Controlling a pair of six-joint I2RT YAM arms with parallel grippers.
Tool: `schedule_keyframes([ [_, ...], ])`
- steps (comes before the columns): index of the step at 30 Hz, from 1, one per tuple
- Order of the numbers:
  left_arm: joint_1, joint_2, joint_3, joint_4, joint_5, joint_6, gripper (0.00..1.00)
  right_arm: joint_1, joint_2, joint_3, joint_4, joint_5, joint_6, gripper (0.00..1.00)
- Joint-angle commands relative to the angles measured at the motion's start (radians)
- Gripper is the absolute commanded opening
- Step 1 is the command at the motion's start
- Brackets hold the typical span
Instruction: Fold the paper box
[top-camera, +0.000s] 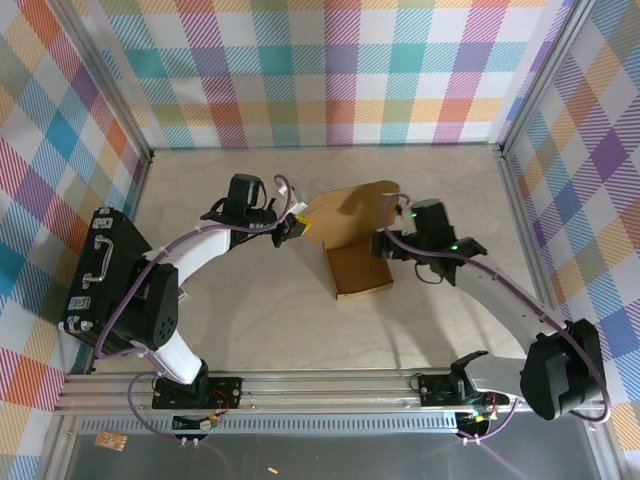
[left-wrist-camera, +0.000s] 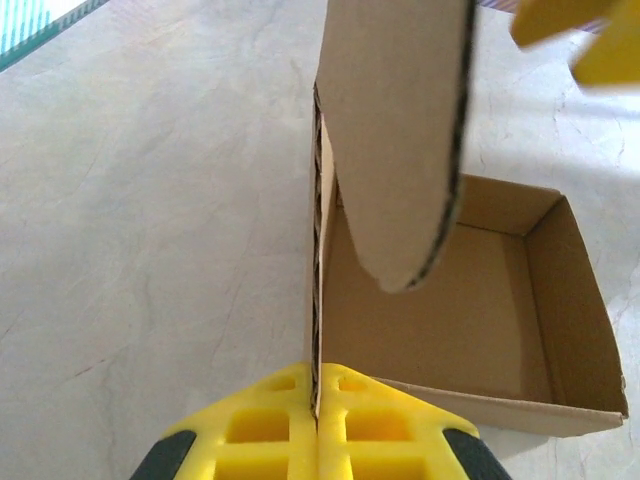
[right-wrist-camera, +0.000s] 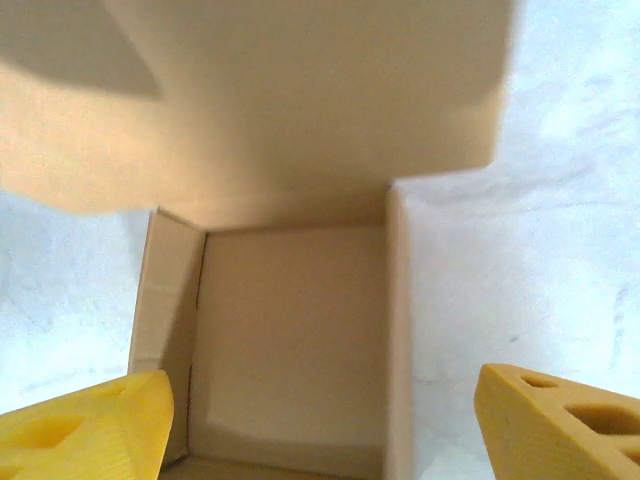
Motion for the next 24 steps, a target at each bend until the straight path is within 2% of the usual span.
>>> schedule_keyframes([
  [1,0.009,0.029,0.031,-0.125,0.031,0.121,0.06,-0.122,0.04,-0.014,0.091,-0.237,-0.143,0.79],
  [4,0.015,0.032,0.042,-0.158,0.034,0.161,0.05,-0.202,0.114,0.041,0.079,-0.272,-0.306,0.79],
  [7,0.019,0.034,0.057,-0.177,0.041,0.184,0.05,-0.299,0.21,0.117,0.046,-0.461,-0.429,0.79],
  [11,0.02,0.053,0.09,-0.23,0.055,0.202,0.05,-0.301,0.225,0.079,0.162,-0.592,-0.603,0.83],
  [13,0.02,0.064,0.1,-0.241,0.05,0.208,0.05,-0.301,0.234,0.052,0.256,-0.583,-0.624,0.84],
  [21,0.026,0.087,0.124,-0.25,0.047,0.219,0.05,-0.269,0.341,0.12,0.366,-0.533,-0.691,0.85],
  [24,0.026,0.085,0.126,-0.234,0.042,0.207,0.05,-0.258,0.354,0.147,0.325,-0.557,-0.683,0.77],
])
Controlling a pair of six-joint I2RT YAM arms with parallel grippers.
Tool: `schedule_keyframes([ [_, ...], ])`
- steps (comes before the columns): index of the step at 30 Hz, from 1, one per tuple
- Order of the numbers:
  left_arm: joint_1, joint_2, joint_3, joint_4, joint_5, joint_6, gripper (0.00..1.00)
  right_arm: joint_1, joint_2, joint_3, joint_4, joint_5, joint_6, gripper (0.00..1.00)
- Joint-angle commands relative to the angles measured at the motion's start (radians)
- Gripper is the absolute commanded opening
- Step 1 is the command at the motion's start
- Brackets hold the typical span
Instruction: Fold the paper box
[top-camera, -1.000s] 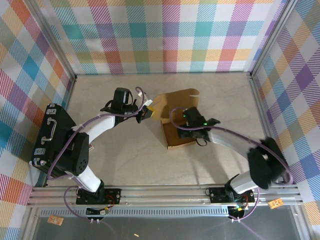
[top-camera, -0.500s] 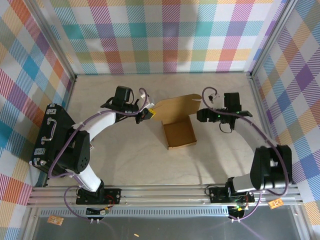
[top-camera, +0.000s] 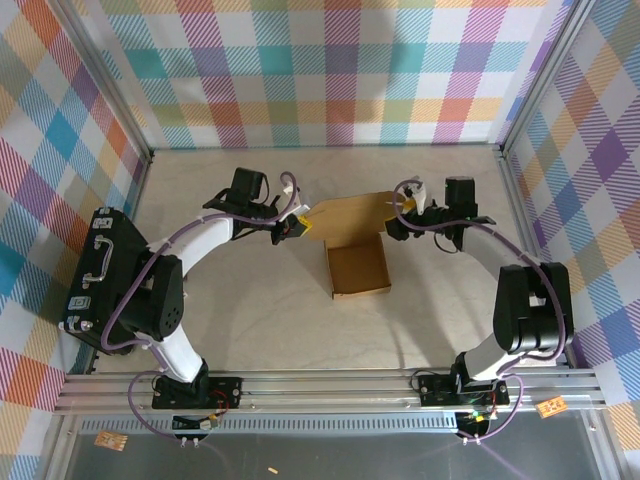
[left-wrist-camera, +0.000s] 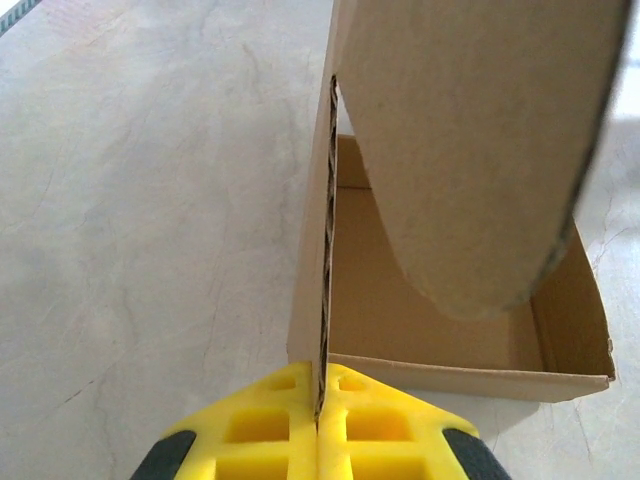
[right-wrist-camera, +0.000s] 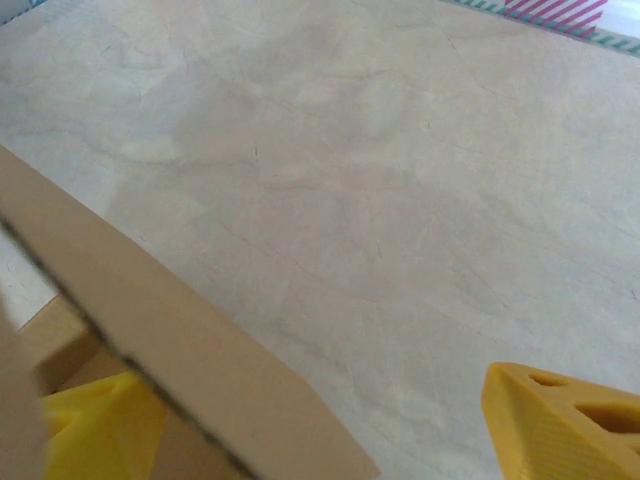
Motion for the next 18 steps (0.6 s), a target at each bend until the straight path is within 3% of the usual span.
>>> schedule_keyframes([
  [1,0.01,0.026,0.012,-0.039,-0.015,0.005,0.05,0.02,0.001,0.061,-0.018,-0.056,-0.036,0.7],
  [5,0.004,-0.011,-0.062,0.2,-0.121,-0.174,0.05,0.077,-0.054,0.013,-0.037,0.008,0.084,0.3],
  [7,-0.013,-0.046,-0.131,0.385,-0.259,-0.322,0.06,0.097,-0.089,-0.025,-0.022,0.106,0.237,0.19],
  [11,-0.099,-0.083,-0.21,0.555,-0.49,-0.476,0.07,0.171,-0.146,-0.077,-0.028,0.274,0.463,0.16],
  [14,-0.181,-0.1,-0.284,0.666,-0.734,-0.542,0.09,0.262,-0.166,-0.08,-0.048,0.463,0.583,0.23],
  [18,-0.266,-0.109,-0.34,0.741,-0.94,-0.556,0.05,0.351,-0.176,-0.063,-0.062,0.652,0.641,0.34],
])
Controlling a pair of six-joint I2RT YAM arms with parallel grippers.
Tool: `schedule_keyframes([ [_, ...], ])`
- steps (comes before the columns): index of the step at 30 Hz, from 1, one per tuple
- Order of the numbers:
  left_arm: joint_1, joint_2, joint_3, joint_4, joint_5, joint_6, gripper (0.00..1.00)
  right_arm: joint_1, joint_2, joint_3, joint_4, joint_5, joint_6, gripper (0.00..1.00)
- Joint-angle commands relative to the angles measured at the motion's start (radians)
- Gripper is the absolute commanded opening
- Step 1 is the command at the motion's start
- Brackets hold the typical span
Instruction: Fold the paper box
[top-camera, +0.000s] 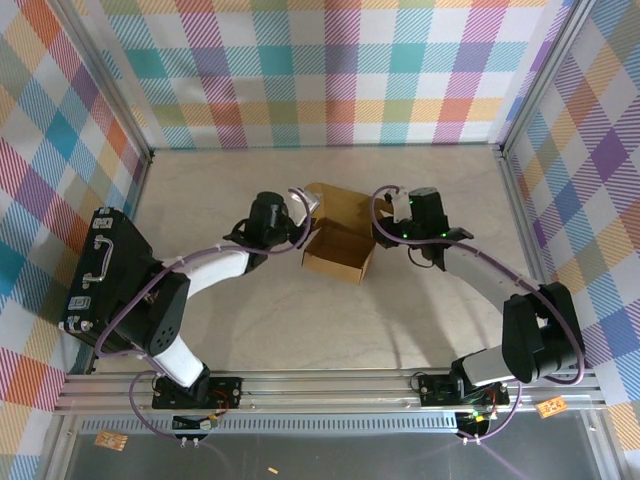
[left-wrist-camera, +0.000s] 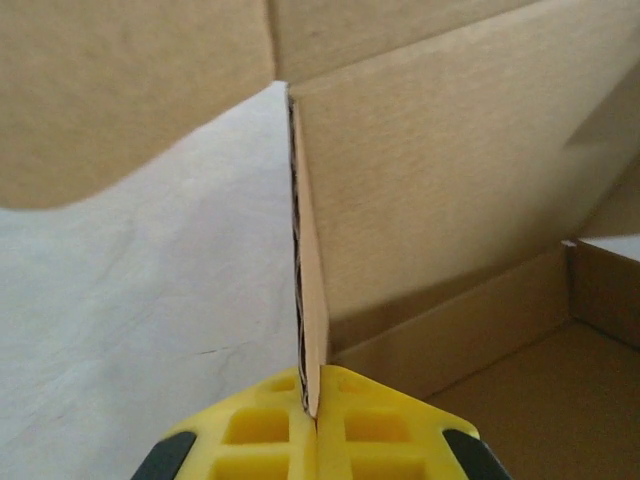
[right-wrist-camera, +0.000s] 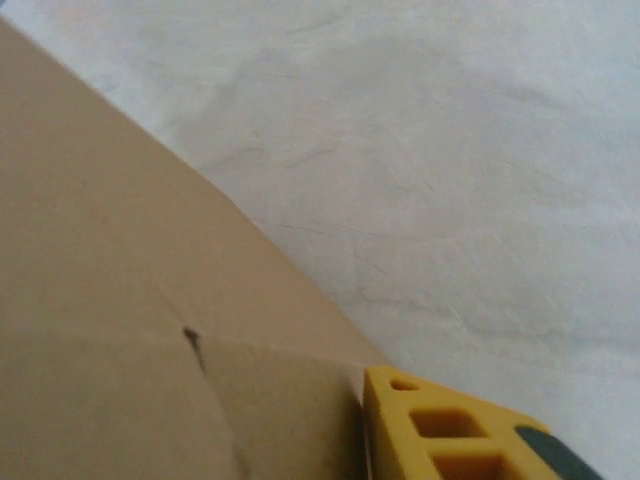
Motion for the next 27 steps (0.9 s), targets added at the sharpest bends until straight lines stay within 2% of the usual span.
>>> schedule_keyframes([
  [1,-0.06,-0.03,-0.068,0.17,-0.278,-0.053,0.04,0.064,-0.027,0.017,-0.012,0.214,0.116,0.37],
  [3,-0.073,-0.05,-0.119,0.277,-0.311,-0.069,0.04,0.074,-0.034,0.028,-0.006,0.243,0.129,0.36],
  [5,-0.089,-0.075,-0.162,0.359,-0.356,-0.096,0.03,0.078,-0.037,0.045,-0.015,0.263,0.167,0.29],
  [8,-0.123,-0.093,-0.199,0.416,-0.456,-0.072,0.01,0.095,-0.018,0.078,-0.082,0.296,0.188,0.26],
  [12,-0.133,-0.084,-0.236,0.444,-0.462,-0.097,0.02,0.099,-0.001,0.057,-0.082,0.258,0.168,0.31],
  [14,-0.142,-0.075,-0.248,0.449,-0.464,-0.096,0.02,0.099,0.007,0.036,-0.047,0.179,0.074,0.4],
  [16,-0.147,-0.072,-0.253,0.449,-0.465,-0.103,0.01,0.096,0.02,0.017,-0.012,0.073,-0.031,0.43],
  [18,-0.151,-0.073,-0.253,0.446,-0.467,-0.118,0.01,0.094,0.048,0.031,-0.016,0.041,-0.052,0.37],
  [20,-0.161,-0.073,-0.25,0.445,-0.47,-0.147,0.01,0.097,0.075,0.052,-0.004,0.005,0.009,0.28],
  [23,-0.172,-0.072,-0.251,0.442,-0.474,-0.197,0.01,0.111,0.082,0.037,0.091,-0.008,0.104,0.22],
  [25,-0.178,-0.072,-0.257,0.435,-0.475,-0.219,0.01,0.111,0.089,0.064,0.088,-0.016,0.181,0.17],
  [27,-0.185,-0.069,-0.259,0.42,-0.492,-0.228,0.02,0.113,0.086,0.089,0.072,-0.041,0.245,0.17],
])
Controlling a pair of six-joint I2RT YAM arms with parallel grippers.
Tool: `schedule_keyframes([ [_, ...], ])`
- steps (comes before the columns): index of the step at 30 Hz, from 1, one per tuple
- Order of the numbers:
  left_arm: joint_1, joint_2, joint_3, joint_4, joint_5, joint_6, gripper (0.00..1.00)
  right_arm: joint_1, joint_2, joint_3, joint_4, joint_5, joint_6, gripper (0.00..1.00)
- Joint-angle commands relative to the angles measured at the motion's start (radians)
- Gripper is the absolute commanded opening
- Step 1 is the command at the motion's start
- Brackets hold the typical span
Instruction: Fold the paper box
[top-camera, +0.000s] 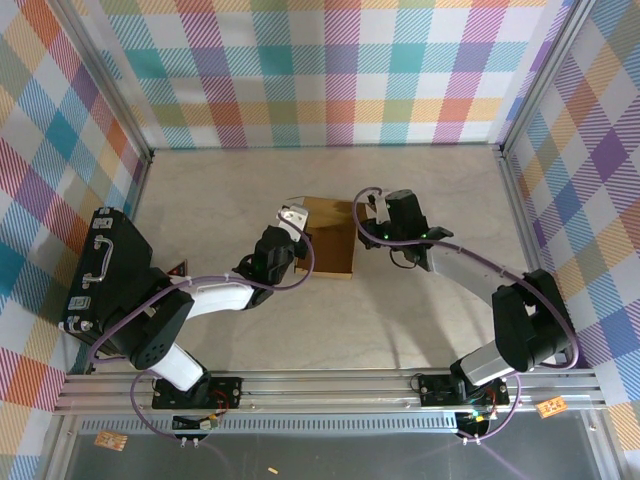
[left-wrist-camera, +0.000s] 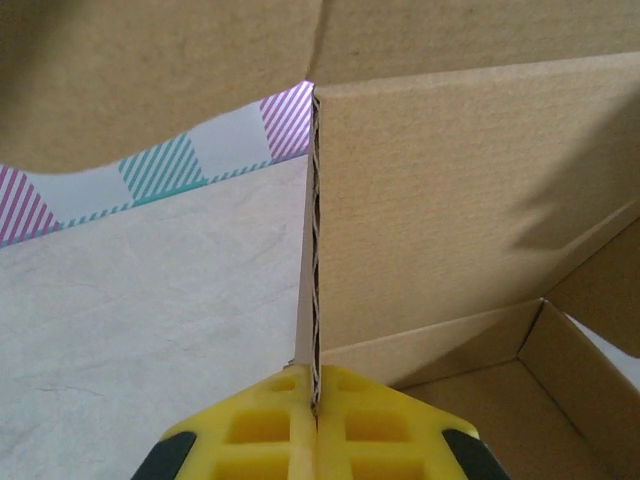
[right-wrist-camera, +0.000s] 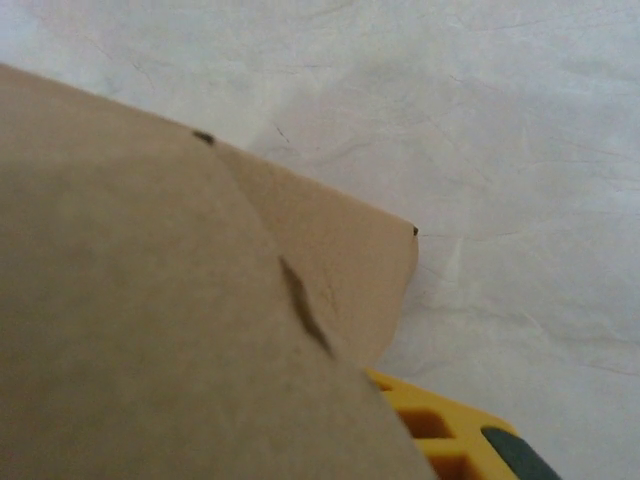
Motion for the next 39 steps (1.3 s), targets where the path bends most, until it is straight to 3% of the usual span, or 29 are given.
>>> schedule_keyframes([
  [1,-0.03,-0.002,-0.012,0.029,-0.001,-0.062,0.02,0.019,0.0,0.038,0.046,-0.077,0.146,0.18],
  [9,-0.058,0.047,-0.054,0.071,-0.005,-0.135,0.03,0.067,0.044,-0.001,0.096,0.022,0.225,0.17],
  [18,-0.1,0.179,-0.186,0.35,-0.069,-0.086,0.03,0.131,-0.004,-0.109,0.078,0.254,0.198,0.17],
  [23,-0.122,0.271,-0.258,0.578,-0.087,-0.033,0.03,0.131,-0.04,-0.23,0.16,0.218,0.186,0.22],
  [25,-0.124,0.303,-0.253,0.598,-0.097,-0.015,0.03,0.132,-0.046,-0.246,0.16,0.199,0.186,0.24],
  [30,-0.125,0.332,-0.238,0.599,-0.119,0.001,0.01,0.131,-0.108,-0.263,0.084,0.201,0.158,0.44],
  [34,-0.124,0.335,-0.238,0.599,-0.119,0.027,0.01,0.129,-0.28,-0.267,-0.168,0.167,0.088,0.68],
  [36,-0.124,0.339,-0.238,0.599,-0.124,0.037,0.01,0.124,-0.386,-0.266,-0.311,0.155,0.059,0.76],
  [39,-0.124,0.352,-0.231,0.601,-0.119,0.044,0.0,0.09,-0.563,-0.237,-0.471,0.101,0.057,0.79],
])
